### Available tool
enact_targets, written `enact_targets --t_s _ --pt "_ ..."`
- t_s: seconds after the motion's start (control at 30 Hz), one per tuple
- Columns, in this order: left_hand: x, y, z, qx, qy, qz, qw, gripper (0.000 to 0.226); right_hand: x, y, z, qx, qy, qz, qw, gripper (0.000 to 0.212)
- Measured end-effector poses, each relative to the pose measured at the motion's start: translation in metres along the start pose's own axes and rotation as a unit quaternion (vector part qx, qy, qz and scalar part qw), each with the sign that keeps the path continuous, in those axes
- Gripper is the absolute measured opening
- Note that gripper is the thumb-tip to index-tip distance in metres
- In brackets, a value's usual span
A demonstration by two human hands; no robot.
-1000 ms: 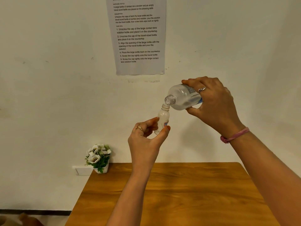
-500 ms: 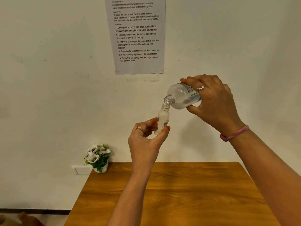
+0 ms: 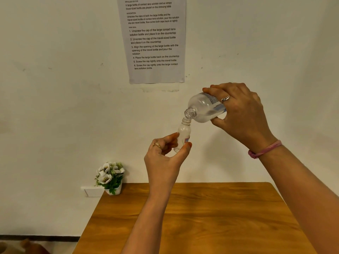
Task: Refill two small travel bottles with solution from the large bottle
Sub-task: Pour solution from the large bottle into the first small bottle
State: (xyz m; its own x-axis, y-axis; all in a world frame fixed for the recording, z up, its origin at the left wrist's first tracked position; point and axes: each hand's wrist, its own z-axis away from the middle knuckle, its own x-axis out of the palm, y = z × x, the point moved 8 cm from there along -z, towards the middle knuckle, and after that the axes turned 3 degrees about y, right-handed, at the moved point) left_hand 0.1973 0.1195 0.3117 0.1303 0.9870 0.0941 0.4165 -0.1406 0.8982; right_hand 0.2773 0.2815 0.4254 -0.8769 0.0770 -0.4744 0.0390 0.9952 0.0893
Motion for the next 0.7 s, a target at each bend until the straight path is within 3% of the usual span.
enact_targets --t_s 0.7 --pt "0.0017 -0.0013 0.0018 -0.003 -0.005 0.015 1.000 0.032 -0.0009 -0.0011 0.0004 -0.001 -0.007 -0.003 1.000 0.062"
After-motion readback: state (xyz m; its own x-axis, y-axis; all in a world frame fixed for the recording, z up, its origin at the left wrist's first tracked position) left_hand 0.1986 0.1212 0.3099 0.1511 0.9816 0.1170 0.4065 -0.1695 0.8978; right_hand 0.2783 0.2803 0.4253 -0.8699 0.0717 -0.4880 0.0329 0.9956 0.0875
